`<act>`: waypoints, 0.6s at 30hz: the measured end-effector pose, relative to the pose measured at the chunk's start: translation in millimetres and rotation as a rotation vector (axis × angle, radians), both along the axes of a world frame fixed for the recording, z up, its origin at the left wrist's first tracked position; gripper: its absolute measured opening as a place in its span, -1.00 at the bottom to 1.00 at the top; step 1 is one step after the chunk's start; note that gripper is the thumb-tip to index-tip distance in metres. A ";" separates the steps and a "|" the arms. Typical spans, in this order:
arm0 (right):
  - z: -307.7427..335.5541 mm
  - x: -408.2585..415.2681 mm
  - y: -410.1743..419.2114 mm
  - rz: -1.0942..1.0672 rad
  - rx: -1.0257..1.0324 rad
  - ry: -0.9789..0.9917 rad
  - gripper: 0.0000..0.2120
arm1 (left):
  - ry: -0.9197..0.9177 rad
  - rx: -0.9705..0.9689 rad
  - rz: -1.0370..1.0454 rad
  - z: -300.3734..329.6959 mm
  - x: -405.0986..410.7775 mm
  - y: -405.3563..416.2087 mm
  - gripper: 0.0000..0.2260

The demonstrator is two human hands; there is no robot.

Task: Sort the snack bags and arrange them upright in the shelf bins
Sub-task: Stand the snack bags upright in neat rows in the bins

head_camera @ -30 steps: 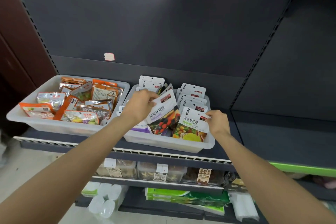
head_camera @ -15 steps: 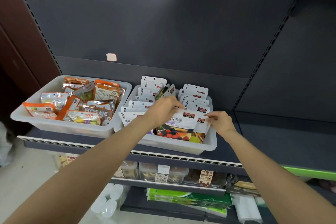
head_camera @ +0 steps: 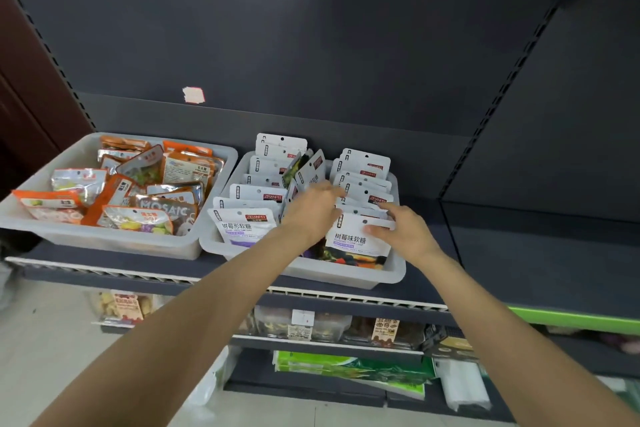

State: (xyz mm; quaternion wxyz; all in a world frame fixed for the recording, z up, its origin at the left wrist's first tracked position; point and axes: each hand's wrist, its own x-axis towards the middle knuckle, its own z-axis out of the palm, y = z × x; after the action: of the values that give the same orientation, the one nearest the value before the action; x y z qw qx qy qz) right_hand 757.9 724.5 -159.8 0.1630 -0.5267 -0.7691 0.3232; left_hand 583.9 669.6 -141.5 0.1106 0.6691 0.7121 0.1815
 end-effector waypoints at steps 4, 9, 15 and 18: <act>-1.2 -9.6 1.3 -0.016 0.070 -0.119 -0.57 | 0.289 -0.132 0.158 -1.4 -33.4 -9.6 -0.55; -0.1 -9.4 1.7 -0.075 0.158 -0.276 -0.74 | 0.337 -0.146 0.126 1.1 -48.4 -12.1 -0.73; 1.1 -11.8 0.4 -0.123 0.190 -0.316 -0.76 | -0.071 -0.042 0.143 9.8 -57.7 -22.5 -0.76; 1.5 -14.7 -0.4 -0.141 0.180 -0.327 -0.70 | -0.288 0.036 0.205 19.4 -59.0 -28.2 -0.78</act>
State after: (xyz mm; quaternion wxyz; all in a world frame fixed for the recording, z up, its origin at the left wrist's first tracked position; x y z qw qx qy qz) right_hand 743.2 724.1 -158.3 0.1047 -0.6079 -0.7725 0.1511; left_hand 524.9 641.4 -122.1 0.1806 0.5620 0.7499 0.2987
